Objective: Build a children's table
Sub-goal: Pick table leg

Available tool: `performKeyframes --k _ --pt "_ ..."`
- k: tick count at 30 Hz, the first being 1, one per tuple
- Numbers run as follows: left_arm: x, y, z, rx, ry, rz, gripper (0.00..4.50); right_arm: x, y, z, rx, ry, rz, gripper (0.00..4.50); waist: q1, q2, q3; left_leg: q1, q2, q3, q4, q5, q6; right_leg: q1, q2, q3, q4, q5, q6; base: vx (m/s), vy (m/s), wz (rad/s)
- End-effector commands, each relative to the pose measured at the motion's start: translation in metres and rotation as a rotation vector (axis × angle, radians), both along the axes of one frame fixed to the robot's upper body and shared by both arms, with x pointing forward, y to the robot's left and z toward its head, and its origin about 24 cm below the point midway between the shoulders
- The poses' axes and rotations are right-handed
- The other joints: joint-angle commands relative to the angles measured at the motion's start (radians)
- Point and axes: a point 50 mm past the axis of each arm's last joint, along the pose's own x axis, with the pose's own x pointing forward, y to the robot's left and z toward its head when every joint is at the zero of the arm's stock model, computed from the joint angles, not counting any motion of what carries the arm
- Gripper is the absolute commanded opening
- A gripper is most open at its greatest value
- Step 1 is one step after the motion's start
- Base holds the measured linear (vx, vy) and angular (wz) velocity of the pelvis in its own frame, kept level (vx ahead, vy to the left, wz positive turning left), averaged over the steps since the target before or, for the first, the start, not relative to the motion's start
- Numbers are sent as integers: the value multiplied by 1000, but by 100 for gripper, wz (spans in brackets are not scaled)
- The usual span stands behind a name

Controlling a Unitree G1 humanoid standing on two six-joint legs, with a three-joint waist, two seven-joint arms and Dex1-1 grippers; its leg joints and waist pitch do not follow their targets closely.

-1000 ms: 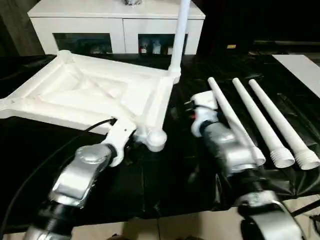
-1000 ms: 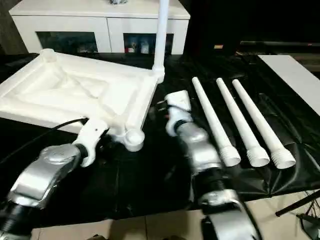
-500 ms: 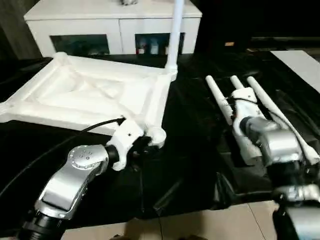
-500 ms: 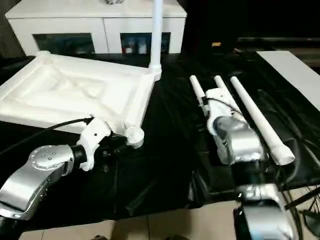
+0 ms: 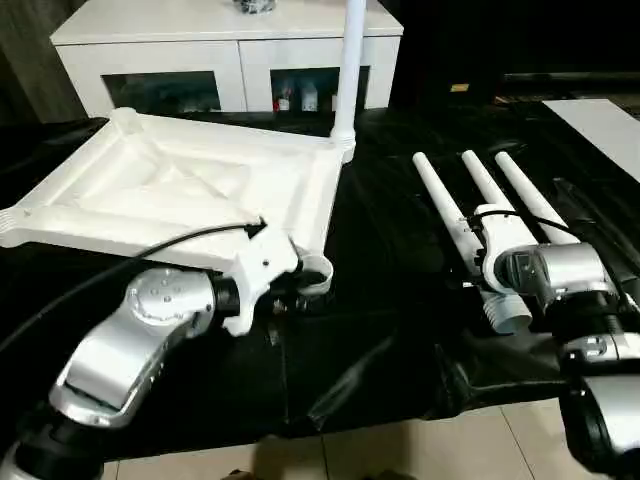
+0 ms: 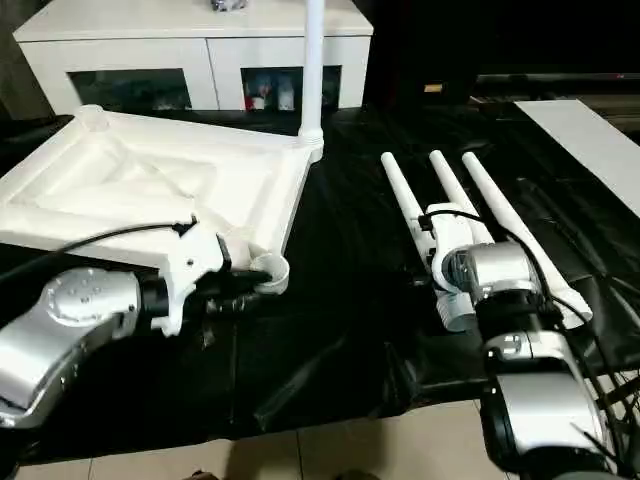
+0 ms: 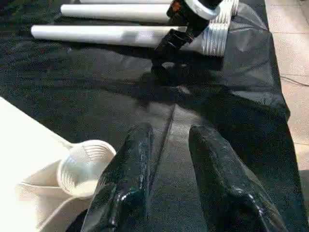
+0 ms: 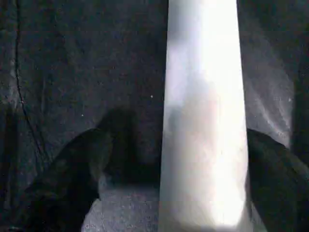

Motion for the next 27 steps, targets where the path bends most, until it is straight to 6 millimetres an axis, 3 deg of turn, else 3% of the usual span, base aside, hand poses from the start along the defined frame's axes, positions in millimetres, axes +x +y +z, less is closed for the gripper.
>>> performKeyframes --k 1,17,18,27 --pt "-1 -1 5 -1 -9 -15 152 -2 -4 -1 9 31 -17 404 2 4 -69 9 29 -7 -60 -159 -14 56 -67 48 -66 -176 -226 0 0 0" --pt "-2 -6 18 -33 -16 -40 152 -4 -11 -4 23 78 -25 252 5 2 -70 7 29 -7 -57 -158 -17 56 -66 47 -65 -192 -221 0 0 0" --pt "-2 -6 18 -34 -13 -40 179 -4 -11 -4 24 79 -25 241 5 1 -69 7 28 -7 -57 -160 -17 56 -66 47 -65 -196 -221 0 0 0" --pt "-1 -3 22 -69 12 -16 233 -6 -15 -8 80 76 -81 189 5 -1 -67 8 27 -8 -57 -184 -20 53 -66 46 -69 -244 -209 0 0 0"
